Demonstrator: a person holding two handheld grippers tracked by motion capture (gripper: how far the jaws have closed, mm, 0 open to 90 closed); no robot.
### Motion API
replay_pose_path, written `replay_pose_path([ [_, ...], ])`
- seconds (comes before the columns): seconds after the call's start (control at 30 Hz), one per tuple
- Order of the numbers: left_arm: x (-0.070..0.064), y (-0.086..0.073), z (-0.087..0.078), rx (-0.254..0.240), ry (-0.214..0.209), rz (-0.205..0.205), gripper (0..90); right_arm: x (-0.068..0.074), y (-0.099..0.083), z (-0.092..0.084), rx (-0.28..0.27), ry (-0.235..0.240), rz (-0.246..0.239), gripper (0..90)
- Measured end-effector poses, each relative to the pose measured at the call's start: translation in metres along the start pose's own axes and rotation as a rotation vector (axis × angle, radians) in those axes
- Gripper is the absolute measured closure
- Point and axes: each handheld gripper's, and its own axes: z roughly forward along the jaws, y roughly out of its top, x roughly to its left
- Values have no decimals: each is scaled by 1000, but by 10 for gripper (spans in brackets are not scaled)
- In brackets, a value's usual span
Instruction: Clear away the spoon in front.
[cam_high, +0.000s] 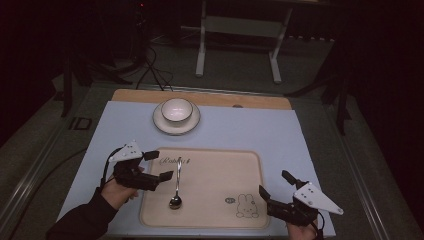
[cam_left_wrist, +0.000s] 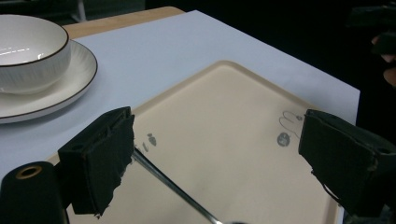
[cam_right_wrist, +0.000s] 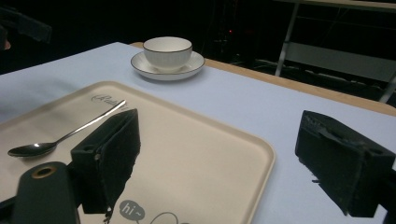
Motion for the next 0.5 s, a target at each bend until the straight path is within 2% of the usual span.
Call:
replay_pose_path([
  [0.23,4,-13,-8,-2,-6,-1,111,1,0,1,3,5,-2,139],
  [0.37,6,-21,-13,-29,1,7,106,0,0,1,2,5,-1,140],
  [0.5,6,-29,-14,-44,-25,22,101,1,0,1,3,7,-3,139],
])
